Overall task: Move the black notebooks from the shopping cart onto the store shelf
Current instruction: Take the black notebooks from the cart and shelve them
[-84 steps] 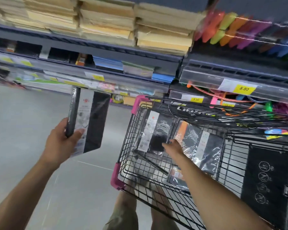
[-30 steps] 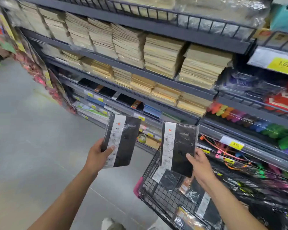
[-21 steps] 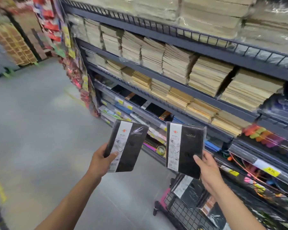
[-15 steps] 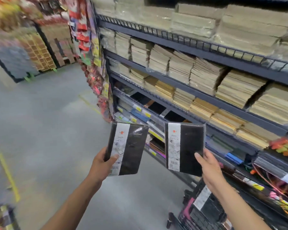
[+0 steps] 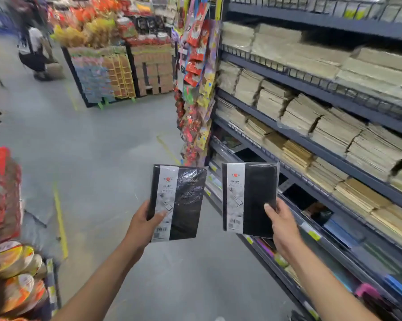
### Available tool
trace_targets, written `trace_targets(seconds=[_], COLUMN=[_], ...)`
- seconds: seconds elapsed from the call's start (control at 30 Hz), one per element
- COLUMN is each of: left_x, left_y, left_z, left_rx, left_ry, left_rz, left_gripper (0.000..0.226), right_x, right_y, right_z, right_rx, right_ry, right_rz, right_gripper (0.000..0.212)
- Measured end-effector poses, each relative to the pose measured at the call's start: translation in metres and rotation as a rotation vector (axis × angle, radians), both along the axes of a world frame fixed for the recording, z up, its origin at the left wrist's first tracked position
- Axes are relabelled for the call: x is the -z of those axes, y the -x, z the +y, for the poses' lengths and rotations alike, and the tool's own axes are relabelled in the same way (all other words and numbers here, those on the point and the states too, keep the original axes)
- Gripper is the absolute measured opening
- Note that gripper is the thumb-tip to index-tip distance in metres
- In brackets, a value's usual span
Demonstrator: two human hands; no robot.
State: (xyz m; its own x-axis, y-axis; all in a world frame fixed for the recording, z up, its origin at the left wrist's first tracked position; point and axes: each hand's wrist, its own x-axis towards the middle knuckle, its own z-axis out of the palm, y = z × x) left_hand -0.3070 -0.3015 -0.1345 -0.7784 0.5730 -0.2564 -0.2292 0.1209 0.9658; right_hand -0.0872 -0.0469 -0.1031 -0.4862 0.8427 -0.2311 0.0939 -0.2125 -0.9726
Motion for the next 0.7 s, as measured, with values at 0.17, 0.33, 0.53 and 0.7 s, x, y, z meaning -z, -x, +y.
trace_targets(seconds=[0.17, 0.33, 0.53, 0.7], left_x=[0.003, 0.007, -0.003, -0.011], left_y=[0.04, 0.088, 0.156, 0.207], left_z=[-0.003, 0.014, 0.072, 0.126], left_rx=[-0.1, -0.134, -0.119, -0.084], left_ry=[-0.002, 0.001, -0.006, -0.014], left_rz=[-0.011, -0.001, 0.005, 0.026], left_gripper=[0.035, 0.033, 0.033, 0.032], right_x=[0.009, 0.027, 0.026, 0.023], right_y=[0.065, 0.134, 0.207, 0.256], right_z=[0.011, 0.044, 0.089, 0.132], right_rx=[-0.074, -0.136, -0.141, -0.14], right_ry=[-0.012, -0.018, 0.057, 0.097], right_rz=[0.006, 0.012, 0.065, 0.056], right_gripper=[0.024, 0.024, 0.023, 0.022])
